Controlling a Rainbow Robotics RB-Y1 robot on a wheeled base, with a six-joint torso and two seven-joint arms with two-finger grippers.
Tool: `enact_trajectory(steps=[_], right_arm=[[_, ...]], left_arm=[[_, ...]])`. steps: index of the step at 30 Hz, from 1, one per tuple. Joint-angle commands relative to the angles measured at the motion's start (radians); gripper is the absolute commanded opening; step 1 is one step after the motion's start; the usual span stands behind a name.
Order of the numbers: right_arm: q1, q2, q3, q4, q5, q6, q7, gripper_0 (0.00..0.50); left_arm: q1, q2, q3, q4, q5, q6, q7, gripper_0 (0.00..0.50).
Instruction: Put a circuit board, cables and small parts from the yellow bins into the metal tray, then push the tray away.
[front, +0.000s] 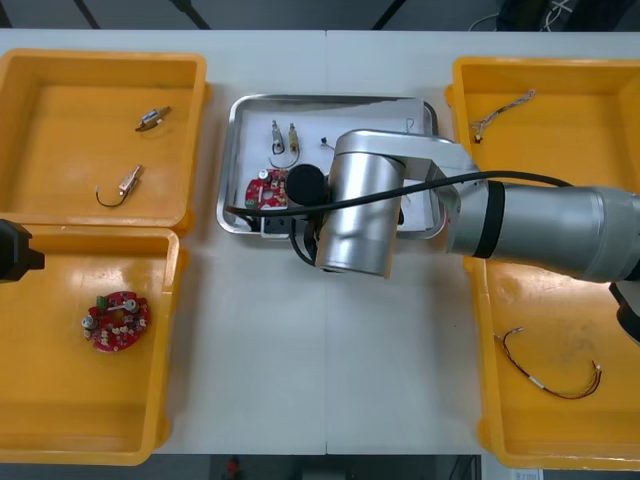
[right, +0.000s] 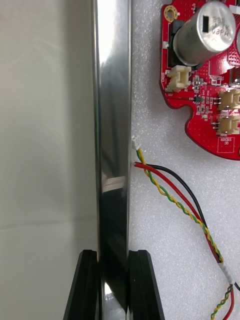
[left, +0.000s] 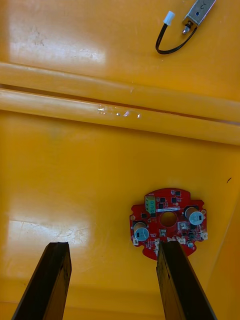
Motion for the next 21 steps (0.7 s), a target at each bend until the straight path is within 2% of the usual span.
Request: enact_trajectory(steps=[1, 7, 12, 21], right_arm=[[-0.090, 0.003, -0.028, 0.052, -0.026, -0.043, 0.060, 0.000], [-0.137, 0.009, -0.021, 0.143, -0.058, -0.121, 0.100, 0.000], [-0.166, 0.021, -0.022, 0.212, -0.058, -0.167, 0.203, 0.000], [-0.202, 0.041, -0.022, 0.321, -0.058, -0.267, 0.315, 0.000]], left_arm=[[0.000, -0.010, 0.021, -0.002, 0.007, 0.008, 0.007, 0.500], [0.000, -0.010, 0.021, -0.002, 0.007, 0.008, 0.007, 0.500], [0.000, -0.010, 0.021, -0.002, 0.007, 0.008, 0.007, 0.500], [0.000, -0.010, 0.021, -0.002, 0.007, 0.008, 0.007, 0.500]])
